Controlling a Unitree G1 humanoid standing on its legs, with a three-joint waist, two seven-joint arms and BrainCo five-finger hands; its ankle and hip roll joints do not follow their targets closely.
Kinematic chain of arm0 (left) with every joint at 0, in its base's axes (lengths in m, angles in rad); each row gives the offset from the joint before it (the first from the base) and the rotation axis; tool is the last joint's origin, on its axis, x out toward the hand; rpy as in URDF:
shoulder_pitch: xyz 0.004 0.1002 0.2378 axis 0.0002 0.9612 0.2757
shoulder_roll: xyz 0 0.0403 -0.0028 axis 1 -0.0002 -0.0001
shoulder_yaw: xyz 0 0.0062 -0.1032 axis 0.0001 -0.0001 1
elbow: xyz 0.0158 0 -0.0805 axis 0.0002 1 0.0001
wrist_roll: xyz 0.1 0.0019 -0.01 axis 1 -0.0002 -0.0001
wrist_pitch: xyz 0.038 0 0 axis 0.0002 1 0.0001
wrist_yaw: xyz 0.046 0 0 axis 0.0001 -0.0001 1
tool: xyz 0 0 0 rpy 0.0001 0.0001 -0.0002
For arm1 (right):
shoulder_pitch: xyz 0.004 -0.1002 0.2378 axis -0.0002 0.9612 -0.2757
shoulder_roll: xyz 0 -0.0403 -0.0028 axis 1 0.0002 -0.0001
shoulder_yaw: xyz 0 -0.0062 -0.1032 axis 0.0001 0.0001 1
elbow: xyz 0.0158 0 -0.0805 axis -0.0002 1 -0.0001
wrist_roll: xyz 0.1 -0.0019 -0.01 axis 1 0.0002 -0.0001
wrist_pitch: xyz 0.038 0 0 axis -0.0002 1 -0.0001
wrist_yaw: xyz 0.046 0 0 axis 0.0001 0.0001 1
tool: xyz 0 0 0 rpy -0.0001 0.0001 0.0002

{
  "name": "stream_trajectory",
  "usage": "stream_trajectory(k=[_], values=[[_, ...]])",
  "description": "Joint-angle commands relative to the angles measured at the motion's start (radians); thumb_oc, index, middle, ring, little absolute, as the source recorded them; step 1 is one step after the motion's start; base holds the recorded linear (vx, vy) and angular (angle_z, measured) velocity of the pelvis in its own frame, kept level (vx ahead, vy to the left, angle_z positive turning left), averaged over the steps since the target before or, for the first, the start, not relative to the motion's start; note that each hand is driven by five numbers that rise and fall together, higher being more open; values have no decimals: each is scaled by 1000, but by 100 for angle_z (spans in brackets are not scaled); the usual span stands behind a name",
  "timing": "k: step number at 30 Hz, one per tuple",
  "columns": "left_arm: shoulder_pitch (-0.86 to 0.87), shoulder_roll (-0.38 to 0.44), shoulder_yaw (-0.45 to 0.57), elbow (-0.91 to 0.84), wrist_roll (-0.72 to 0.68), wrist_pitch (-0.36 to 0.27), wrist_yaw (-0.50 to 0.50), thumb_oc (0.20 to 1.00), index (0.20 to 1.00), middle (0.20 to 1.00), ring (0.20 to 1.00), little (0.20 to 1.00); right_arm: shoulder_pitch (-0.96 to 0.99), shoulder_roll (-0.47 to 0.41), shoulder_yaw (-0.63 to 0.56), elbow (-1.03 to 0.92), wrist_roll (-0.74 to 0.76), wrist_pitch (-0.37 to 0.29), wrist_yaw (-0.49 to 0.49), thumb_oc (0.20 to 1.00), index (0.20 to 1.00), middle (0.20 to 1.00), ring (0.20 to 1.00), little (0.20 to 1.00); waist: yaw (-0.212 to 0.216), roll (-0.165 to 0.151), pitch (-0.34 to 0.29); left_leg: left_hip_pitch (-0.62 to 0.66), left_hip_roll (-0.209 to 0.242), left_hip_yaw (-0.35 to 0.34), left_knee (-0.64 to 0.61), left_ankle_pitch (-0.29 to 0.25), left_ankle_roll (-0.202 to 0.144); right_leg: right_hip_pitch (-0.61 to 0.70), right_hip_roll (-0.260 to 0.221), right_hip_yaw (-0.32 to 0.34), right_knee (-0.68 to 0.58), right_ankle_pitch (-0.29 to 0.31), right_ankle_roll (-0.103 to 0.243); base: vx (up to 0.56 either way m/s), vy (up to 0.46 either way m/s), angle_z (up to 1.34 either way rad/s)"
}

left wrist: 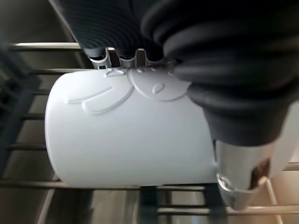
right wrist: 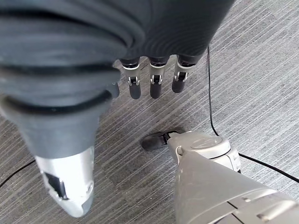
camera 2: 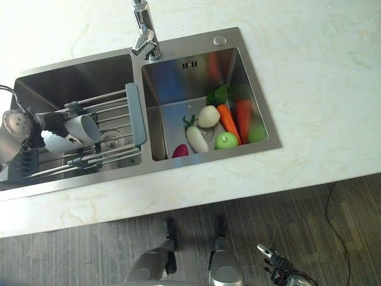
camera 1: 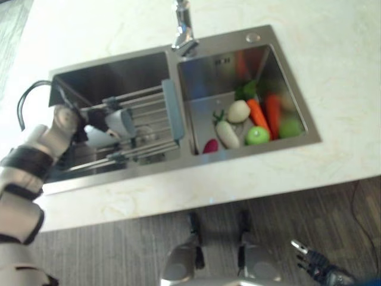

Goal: Place the dishes in the dishwasher.

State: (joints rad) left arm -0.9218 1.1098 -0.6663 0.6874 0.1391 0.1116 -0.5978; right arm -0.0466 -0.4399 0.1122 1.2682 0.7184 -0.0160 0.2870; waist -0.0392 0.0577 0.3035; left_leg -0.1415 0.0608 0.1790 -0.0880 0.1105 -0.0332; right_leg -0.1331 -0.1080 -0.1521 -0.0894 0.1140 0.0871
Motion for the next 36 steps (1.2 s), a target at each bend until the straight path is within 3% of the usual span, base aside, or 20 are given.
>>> stream_trajectory(k=[1,8,14,17,18,19,22,31,33,36], values=[[-28,12,-37,63,43,3,-84,1000,1000,1000,1000,1000,0,-31,37,7,1,-17,-3,1000,1000,1000,1000,1000,1,-22,-14,-24,35,-76,12,-47,-43,-7,-101,13,2,3,125,0,0,0],[-61,34,-77,48,69,-6,-132,1000,1000,1000,1000,1000,-17,-38,48,6,7,-17,1,1000,1000,1000,1000,1000,5,-10,-17,-21,34,-70,6,-48,-44,-7,-106,-5,2,3,127,-14,7,1],[-80,57,-107,42,117,-43,-156,1000,1000,1000,1000,1000,-27,-45,55,-2,16,-13,0,1000,1000,1000,1000,1000,10,-7,-15,-25,31,-73,1,-47,-43,-13,-106,-10,2,5,127,-40,8,5],[-82,61,-125,40,146,-90,-165,1000,1000,1000,1000,1000,-31,-43,56,2,21,-12,-1,1000,1000,1000,1000,1000,11,-7,-17,-27,30,-74,1,-49,-43,-16,-104,-11,2,6,127,-41,-4,10],[-82,60,-133,38,153,-100,-175,369,369,369,369,369,-33,-42,57,1,23,-14,-2,1000,1000,1000,1000,1000,10,-8,-16,-26,29,-73,1,-51,-41,-17,-103,-10,2,7,126,-40,-1,7],[-86,61,-139,39,155,-107,-178,200,200,200,200,200,-34,-43,59,1,25,-15,-3,1000,1000,1000,1000,1000,9,-8,-16,-27,29,-73,1,-51,-42,-18,-103,-11,2,7,126,-45,1,2],[-104,82,-179,27,160,-200,-131,200,200,200,200,200,-41,-53,59,-5,32,-21,-3,1000,1000,1000,1000,1000,5,-6,-17,-25,29,-70,1,-55,-42,-21,-101,-10,2,9,125,-57,12,1],[-164,151,-245,-32,156,-302,-47,200,200,200,200,200,-37,-63,56,-16,43,-19,-6,1000,1000,1000,1000,1000,11,-5,-32,-17,24,-79,1,-60,-42,-18,-97,-7,2,8,124,-19,-2,1],[-170,159,-248,-31,153,-305,-17,200,200,200,200,200,-35,-63,57,-16,43,-20,-6,1000,1000,1000,1000,1000,11,-5,-36,-14,25,-77,1,-61,-42,-17,-96,-9,2,8,124,0,0,0],[-179,175,-210,-22,134,-234,116,200,200,200,200,200,-22,-60,53,-16,43,-24,-6,1000,1000,1000,1000,1000,14,-4,-49,-1,26,-76,1,-64,-42,-4,-95,-17,2,3,121,0,0,0]])
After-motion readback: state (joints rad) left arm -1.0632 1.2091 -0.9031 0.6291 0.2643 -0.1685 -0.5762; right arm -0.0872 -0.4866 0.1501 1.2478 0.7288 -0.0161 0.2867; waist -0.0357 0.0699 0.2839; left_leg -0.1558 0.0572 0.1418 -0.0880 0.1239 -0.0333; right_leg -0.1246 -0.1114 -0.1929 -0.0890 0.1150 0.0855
